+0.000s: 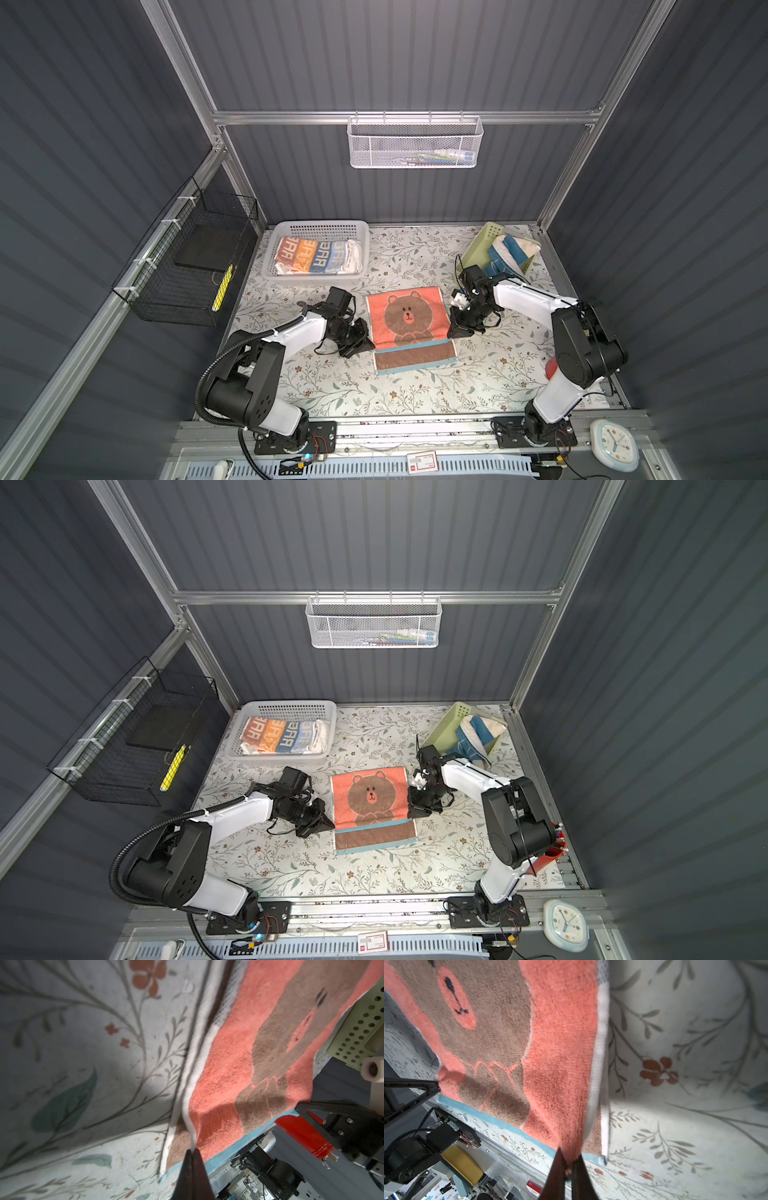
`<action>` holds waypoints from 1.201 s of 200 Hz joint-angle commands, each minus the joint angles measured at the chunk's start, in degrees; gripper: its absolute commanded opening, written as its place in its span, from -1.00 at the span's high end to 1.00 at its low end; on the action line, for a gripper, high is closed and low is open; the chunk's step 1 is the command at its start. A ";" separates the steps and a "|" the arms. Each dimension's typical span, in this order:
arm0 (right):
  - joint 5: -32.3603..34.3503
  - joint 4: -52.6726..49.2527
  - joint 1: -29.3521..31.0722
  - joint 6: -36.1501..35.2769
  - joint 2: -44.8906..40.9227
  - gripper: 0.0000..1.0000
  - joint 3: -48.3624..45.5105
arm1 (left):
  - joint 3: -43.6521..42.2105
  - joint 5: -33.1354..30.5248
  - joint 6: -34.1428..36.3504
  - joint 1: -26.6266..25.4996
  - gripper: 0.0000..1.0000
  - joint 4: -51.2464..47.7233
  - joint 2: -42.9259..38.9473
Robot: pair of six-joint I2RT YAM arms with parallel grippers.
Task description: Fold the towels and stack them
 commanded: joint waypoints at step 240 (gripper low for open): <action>6.76 -5.86 2.77 1.44 -12.92 0.00 -10.70 | 1.37 -9.10 5.28 -6.29 0.09 -15.17 -5.87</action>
